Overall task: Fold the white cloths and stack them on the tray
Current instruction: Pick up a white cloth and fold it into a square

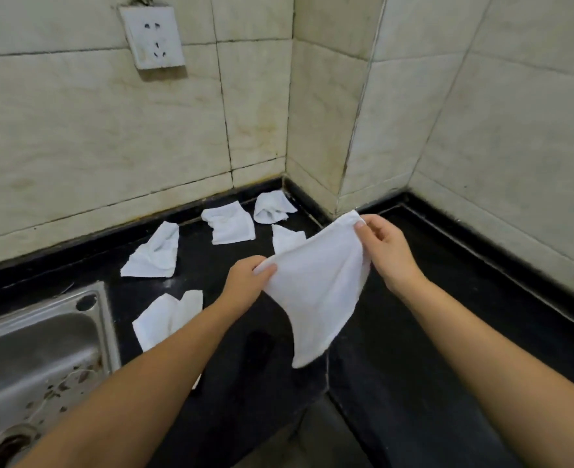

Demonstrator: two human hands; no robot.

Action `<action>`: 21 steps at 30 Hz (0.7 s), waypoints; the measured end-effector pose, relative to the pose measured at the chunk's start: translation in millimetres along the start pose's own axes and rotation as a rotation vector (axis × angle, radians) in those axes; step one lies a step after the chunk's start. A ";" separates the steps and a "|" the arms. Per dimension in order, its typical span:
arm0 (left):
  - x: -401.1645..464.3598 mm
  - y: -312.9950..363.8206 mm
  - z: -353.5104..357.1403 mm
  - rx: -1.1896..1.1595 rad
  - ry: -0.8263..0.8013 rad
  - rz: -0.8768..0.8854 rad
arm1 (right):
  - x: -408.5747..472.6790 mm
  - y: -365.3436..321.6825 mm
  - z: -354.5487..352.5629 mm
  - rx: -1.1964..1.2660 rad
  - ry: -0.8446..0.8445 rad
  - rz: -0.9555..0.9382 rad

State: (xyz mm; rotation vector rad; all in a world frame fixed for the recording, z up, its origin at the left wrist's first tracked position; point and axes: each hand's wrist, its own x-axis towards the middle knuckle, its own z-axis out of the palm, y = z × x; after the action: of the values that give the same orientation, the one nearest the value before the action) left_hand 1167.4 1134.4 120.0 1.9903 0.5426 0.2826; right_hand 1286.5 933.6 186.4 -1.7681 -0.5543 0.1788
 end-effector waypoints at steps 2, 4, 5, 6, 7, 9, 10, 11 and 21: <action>6.4 24.4 8.3 -0.035 -0.030 0.042 | -2.4 8.4 -32.9 -0.001 0.094 0.047; 11.5 52.1 21.9 -0.064 -0.058 0.098 | -7.6 13.9 -65.4 0.037 0.191 0.109; 12.9 64.8 30.2 -0.081 -0.065 0.123 | -12.2 15.3 -81.0 0.062 0.248 0.136; 13.0 76.0 39.2 -0.102 -0.067 0.138 | -18.4 16.2 -95.9 0.085 0.302 0.156; 11.3 86.2 48.7 -0.127 -0.064 0.150 | -26.3 16.2 -109.5 0.106 0.344 0.163; 3.2 99.6 67.8 -0.190 -0.072 0.152 | -45.0 19.5 -132.1 0.120 0.375 0.161; -3.3 102.0 77.8 -0.217 -0.090 0.143 | -56.9 23.0 -140.5 0.108 0.380 0.167; -11.6 101.1 88.2 -0.225 -0.114 0.133 | -69.8 29.2 -147.4 0.078 0.385 0.182; -101.0 -16.7 151.7 0.132 -0.538 -0.056 | -217.8 153.2 -164.8 -0.092 0.077 0.605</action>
State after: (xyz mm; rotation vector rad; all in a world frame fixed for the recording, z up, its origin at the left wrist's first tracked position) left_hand 1139.0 972.9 38.5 2.0619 0.2728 -0.3275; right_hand 1204.2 664.0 50.1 -1.9818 0.0445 0.5069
